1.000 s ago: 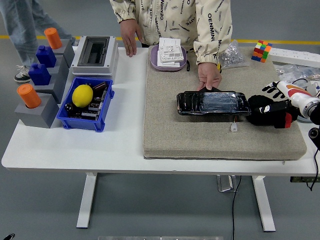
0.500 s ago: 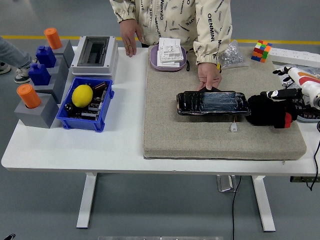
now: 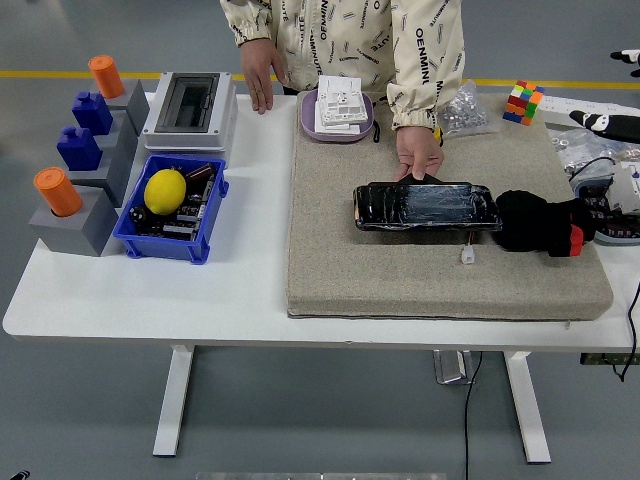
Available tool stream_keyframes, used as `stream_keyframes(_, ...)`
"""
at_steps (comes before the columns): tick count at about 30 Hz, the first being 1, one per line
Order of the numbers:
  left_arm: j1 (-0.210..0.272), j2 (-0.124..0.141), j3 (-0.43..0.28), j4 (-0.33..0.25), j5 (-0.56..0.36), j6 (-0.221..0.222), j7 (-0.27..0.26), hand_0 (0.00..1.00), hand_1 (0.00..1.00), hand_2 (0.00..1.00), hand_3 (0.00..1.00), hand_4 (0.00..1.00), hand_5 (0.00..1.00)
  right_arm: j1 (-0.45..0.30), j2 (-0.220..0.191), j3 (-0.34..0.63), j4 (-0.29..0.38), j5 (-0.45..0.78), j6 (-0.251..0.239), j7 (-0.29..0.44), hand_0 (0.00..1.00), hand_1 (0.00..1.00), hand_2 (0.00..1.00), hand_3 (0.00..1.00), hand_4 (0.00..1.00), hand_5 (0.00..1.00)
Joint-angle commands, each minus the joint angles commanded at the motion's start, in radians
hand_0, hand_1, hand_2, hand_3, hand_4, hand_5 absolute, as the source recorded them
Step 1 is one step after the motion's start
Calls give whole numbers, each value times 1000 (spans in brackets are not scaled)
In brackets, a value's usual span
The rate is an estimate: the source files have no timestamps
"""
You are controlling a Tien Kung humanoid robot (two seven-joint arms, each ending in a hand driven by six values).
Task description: Pick the rag up,wipe the panel,place it on the desk
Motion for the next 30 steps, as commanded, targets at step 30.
stream_keyframes(30,-10,-3,0,0,-1,-2,-2,723,716,768,625,690,571,-13,-9,-29,14,591,247,24,730,689,749,776,998,466)
